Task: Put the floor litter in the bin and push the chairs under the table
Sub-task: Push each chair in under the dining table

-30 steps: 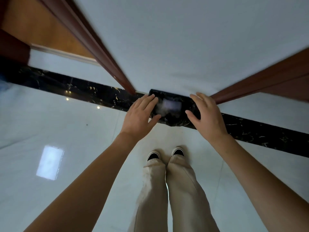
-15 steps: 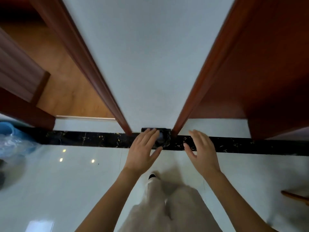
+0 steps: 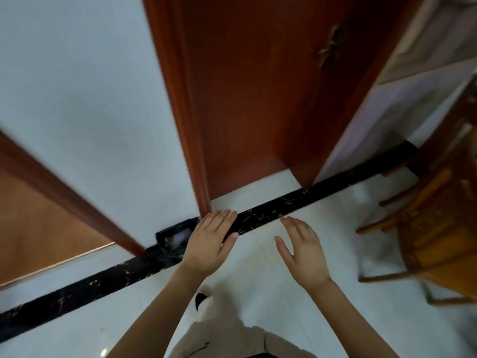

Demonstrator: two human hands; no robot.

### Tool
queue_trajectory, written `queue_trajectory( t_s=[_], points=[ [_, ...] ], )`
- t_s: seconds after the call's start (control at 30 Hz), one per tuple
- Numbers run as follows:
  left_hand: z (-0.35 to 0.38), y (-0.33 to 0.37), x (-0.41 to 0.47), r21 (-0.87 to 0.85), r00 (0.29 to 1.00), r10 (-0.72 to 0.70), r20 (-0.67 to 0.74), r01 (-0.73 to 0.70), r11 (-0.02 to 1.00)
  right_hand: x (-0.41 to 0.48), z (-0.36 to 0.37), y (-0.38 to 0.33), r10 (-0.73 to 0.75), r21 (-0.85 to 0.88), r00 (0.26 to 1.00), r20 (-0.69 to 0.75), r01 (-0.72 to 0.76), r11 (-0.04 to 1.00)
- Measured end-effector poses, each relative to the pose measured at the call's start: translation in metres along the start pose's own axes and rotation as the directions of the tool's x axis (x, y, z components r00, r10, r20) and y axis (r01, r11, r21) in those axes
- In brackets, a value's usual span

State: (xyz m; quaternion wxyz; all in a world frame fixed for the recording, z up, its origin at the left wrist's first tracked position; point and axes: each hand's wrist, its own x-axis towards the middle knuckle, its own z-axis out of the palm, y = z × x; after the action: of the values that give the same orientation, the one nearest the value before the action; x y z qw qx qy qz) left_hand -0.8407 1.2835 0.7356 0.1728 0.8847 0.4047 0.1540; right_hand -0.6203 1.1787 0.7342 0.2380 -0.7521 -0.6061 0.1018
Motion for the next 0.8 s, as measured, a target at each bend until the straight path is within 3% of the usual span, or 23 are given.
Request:
queue_trajectory(
  t_s=[0.2, 0.43, 0.6, 0.8],
  points=[
    [0.053, 0.131, 0.016, -0.065, 0.962, 0.244, 0.124, -0.237, 0.969, -0.111, -0.074, 0.083, 0.268, -0.054, 0.951, -0.152, -0.278, 0.959],
    [0.118, 0.245, 0.039, -0.187, 0.814, 0.509, 0.278, -0.474, 0.86, -0.21, -0.121, 0.144, 0.542, -0.007, 0.788, -0.292, -0.568, 0.823],
    [0.149, 0.304, 0.074, -0.248, 0.724, 0.625, 0.29, -0.574, 0.78, -0.226, -0.14, 0.178, 0.647, 0.063, 0.659, -0.383, -0.681, 0.73],
    [0.191, 0.336, 0.148, -0.279, 0.651, 0.693, 0.309, -0.635, 0.721, -0.189, -0.15, 0.237, 0.699, 0.093, 0.583, -0.414, -0.737, 0.67]
  ],
)
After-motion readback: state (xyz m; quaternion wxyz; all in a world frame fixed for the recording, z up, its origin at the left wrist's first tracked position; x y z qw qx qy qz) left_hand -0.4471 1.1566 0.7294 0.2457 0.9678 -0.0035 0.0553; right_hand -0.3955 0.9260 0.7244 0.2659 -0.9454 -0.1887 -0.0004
